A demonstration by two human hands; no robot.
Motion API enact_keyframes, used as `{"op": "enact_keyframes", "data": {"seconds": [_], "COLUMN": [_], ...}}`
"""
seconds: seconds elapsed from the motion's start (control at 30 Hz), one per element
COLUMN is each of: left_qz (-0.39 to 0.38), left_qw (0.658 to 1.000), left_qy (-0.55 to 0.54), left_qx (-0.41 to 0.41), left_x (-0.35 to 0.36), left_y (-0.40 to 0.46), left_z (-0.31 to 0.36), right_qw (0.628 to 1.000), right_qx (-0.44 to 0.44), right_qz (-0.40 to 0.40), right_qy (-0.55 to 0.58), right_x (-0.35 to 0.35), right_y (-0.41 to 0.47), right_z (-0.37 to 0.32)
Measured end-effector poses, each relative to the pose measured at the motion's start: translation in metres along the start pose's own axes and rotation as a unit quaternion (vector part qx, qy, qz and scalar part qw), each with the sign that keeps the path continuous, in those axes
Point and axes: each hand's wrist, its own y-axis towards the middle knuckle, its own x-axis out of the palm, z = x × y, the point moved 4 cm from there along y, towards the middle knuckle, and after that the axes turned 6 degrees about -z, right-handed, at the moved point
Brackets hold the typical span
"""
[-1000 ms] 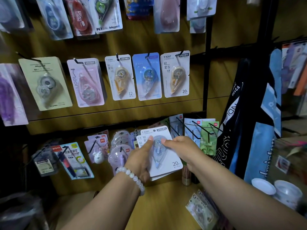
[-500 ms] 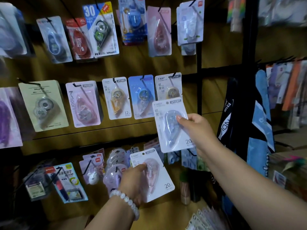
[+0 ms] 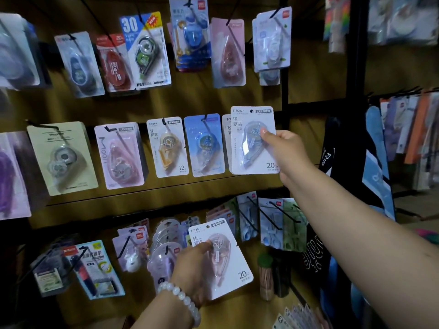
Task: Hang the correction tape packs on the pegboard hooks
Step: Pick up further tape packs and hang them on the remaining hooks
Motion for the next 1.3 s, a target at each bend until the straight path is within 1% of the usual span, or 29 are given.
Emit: {"op": "enact_keyframes", "data": {"seconds": [0.07,0.17,0.43,0.5,0.63,0.77,0.83,0.9,0.97,1.0,1.07,1.13,1.3], "left_qz": [-0.015,-0.011,-0.003,0.003,0.007,0.002,0.001,0.002,0.001,0.001,0.002,0.002,0.024], "left_qw": [1.000,1.000,1.000,1.000,1.000,1.000,1.000,1.000,0.999,0.999,0.998,0.997,0.984], "left_qy": [-0.003,-0.001,0.011,0.009,0.008,0.010,0.020,0.025,0.034,0.040,0.046,0.055,0.140], "left_qx": [0.007,0.003,-0.018,-0.015,-0.009,-0.010,-0.003,0.008,0.017,0.021,0.037,0.052,0.108], "left_x": [0.002,0.002,-0.003,-0.005,-0.007,-0.004,-0.004,-0.003,-0.002,-0.001,0.000,0.000,-0.003], "left_y": [-0.003,-0.002,0.008,0.010,0.012,0.010,0.009,0.009,0.009,0.009,0.011,0.010,0.004], "left_z": [0.000,-0.002,-0.007,-0.007,-0.006,-0.008,-0.008,-0.007,-0.007,-0.006,-0.004,-0.002,0.003], "right_qw": [1.000,1.000,0.995,0.993,0.988,0.982,0.978,0.964,0.942,0.932,0.925,0.929,0.944], "right_qx": [0.000,0.003,0.037,0.041,0.079,0.128,0.148,0.195,0.251,0.270,0.281,0.276,0.235], "right_qz": [0.006,0.020,0.039,0.032,0.014,0.038,0.016,-0.047,-0.118,-0.151,-0.189,-0.189,-0.169], "right_qy": [0.002,-0.007,-0.086,-0.108,-0.129,-0.131,-0.149,-0.173,-0.189,-0.189,-0.173,-0.157,-0.156], "right_x": [0.002,0.006,0.021,0.020,0.013,0.003,0.005,0.012,0.019,0.022,0.026,0.027,0.024], "right_y": [0.003,0.011,0.038,0.039,0.023,-0.017,-0.043,-0.071,-0.097,-0.106,-0.117,-0.120,-0.113], "right_z": [0.004,0.008,0.023,0.028,0.045,0.075,0.096,0.115,0.126,0.130,0.134,0.135,0.124]}}
